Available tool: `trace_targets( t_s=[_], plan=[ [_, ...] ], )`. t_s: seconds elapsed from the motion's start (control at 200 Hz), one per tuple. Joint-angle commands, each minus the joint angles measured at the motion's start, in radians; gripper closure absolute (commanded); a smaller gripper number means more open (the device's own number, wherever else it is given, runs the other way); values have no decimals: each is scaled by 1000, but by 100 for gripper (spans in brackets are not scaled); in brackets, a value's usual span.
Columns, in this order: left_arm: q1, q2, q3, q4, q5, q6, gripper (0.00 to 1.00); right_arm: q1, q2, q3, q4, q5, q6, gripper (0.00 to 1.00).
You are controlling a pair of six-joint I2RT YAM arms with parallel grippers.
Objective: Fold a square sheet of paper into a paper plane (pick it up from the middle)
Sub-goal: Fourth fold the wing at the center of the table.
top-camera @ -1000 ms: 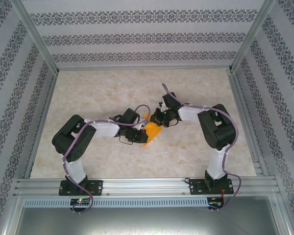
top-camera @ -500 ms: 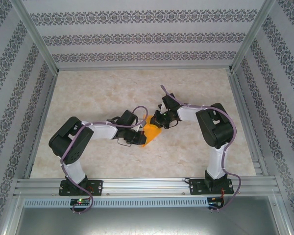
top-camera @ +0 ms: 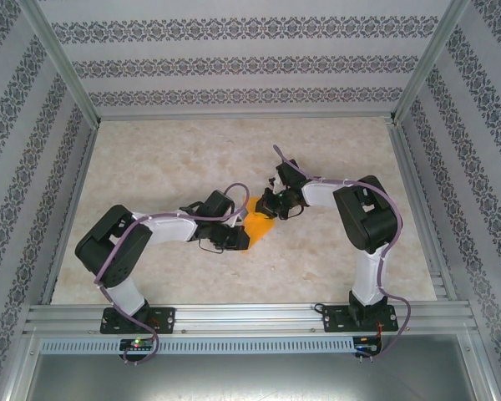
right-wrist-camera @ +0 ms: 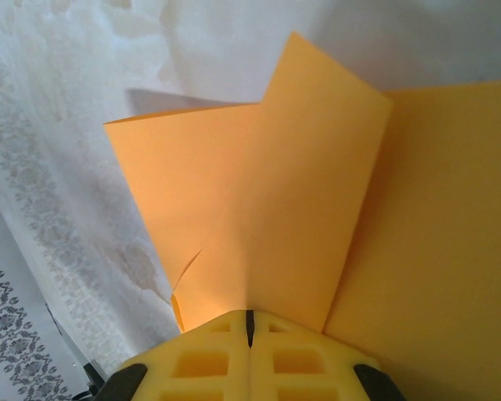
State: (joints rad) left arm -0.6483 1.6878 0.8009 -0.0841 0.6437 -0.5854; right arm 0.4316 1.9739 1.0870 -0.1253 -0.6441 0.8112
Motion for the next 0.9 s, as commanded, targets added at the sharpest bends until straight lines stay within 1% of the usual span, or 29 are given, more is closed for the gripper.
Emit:
trace_targets(
  t_s=[0.0,0.105,0.27,0.465,0.894],
  plan=[
    [-13,-54,-9,-53,-24,-40,84,-14,57,-36,-25,107,-12,99],
    [-13,-54,-2,-73,-50,-34,81,-14,58,-35,-23,105,-12,99],
    [-12,-18,1,-65,-50,-27,81,-14,58,-39,-20,100,-12,99],
    [-11,17,35,-98,-88,4,82,-14,53,-45,-18,100,-12,99],
    [-12,68,27,-65,-32,7,85,-17,51,-62,-11,101,-10,100]
  ],
)
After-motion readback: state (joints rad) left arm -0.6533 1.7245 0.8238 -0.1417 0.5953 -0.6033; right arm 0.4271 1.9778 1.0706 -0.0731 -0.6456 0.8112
